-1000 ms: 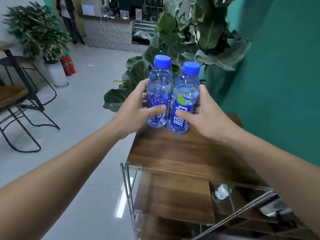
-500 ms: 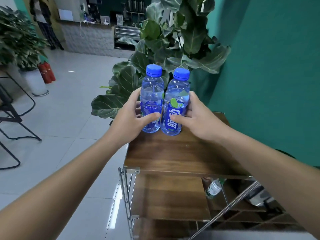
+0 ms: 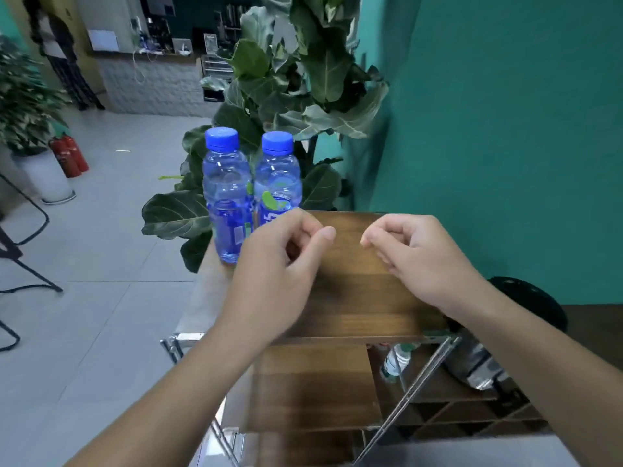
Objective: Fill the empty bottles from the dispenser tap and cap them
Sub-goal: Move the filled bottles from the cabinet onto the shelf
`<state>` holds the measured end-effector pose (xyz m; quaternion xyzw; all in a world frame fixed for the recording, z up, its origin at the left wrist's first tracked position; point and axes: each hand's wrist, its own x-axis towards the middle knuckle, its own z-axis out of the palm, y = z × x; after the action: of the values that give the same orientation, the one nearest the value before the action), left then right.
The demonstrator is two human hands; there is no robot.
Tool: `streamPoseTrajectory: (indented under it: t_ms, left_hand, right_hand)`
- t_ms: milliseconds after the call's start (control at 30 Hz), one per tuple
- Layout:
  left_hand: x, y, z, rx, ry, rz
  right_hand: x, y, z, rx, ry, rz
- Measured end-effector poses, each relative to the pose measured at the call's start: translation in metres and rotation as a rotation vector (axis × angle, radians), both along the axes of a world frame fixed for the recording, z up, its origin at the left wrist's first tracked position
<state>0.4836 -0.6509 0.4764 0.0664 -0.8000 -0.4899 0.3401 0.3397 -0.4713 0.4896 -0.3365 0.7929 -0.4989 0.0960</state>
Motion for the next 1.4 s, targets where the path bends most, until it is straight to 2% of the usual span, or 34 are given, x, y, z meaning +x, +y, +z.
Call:
streamPoseTrajectory:
  t_ms: [100, 200, 333, 433, 600, 833, 933, 1067, 1233, 1400]
  left_hand:
    - [-0.032, 0.063, -0.001, -0.003, -0.013, -0.105]
    - [-0.067, 0.120, -0.006, 0.152, 0.013, -0.173]
    - [-0.102, 0.193, -0.014, 0.362, -0.008, -0.236]
    - [-0.129, 0.239, -0.030, 0.468, -0.027, -0.219]
    - [-0.179, 0.288, -0.093, 0.499, -0.080, -0.090]
    - [-0.244, 0.302, -0.237, 0.561, -0.370, 0.202]
    - [-0.262, 0.297, -0.295, 0.455, -0.471, 0.281]
    - [-0.286, 0.285, -0.350, 0.528, -0.556, 0.364]
    - [-0.308, 0.274, -0.419, 0.482, -0.740, 0.424]
    - [-0.315, 0.277, -0.457, 0.443, -0.771, 0.466]
  right_hand:
    - [-0.010, 0.043, -0.002, -0.027, 0.028, -0.041]
    - [-0.026, 0.096, -0.004, -0.054, 0.072, -0.073]
    - [-0.060, 0.167, -0.023, -0.140, 0.028, -0.139]
    - [-0.086, 0.208, -0.048, -0.146, -0.010, -0.170]
    - [-0.141, 0.244, -0.119, -0.082, -0.110, -0.209]
    - [-0.231, 0.240, -0.289, 0.192, -0.169, -0.289]
    - [-0.262, 0.234, -0.346, 0.308, -0.173, -0.310]
    - [-0.293, 0.215, -0.395, 0.359, -0.207, -0.280]
    - [-0.324, 0.188, -0.448, 0.323, -0.245, -0.288]
    - [-0.344, 0.175, -0.492, 0.302, -0.174, -0.269]
